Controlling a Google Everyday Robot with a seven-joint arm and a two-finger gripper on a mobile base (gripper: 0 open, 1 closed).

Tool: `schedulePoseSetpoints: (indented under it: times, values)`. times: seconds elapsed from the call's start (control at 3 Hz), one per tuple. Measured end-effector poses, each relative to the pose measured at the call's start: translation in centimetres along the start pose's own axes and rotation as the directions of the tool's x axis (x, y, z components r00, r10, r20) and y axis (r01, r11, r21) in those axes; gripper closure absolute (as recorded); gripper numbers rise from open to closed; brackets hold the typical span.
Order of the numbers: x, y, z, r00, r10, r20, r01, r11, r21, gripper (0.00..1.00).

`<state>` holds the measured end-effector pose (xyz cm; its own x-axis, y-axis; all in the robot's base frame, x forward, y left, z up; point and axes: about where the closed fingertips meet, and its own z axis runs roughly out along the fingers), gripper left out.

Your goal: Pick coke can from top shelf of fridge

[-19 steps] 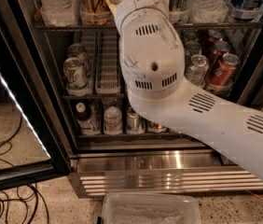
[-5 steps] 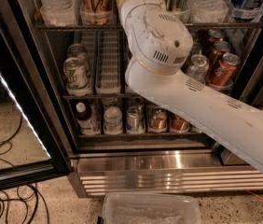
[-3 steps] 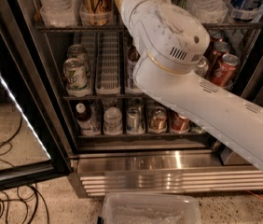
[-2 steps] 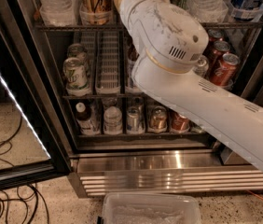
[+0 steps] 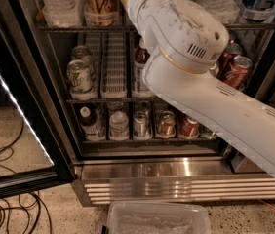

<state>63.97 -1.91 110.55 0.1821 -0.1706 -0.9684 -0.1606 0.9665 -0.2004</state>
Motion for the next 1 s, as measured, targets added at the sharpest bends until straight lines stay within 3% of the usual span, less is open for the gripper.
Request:
schedulePoseSetpoints:
  times: [0.33, 0.67, 1.0]
  values:
    - [-0.1, 0.4, -0.1, 1.000, 0.018, -0.003, -0.018, 0.9993, -0.032, 1.00]
    - [-2.1, -0.9, -1.5, 0.999, -0.024, 0.022, 0.026, 0.9973, -0.068, 1.00]
    - [-2.0, -0.1, -2.9, 0.994, -0.099, 0.052, 0.107, 0.9789, -0.174, 1.00]
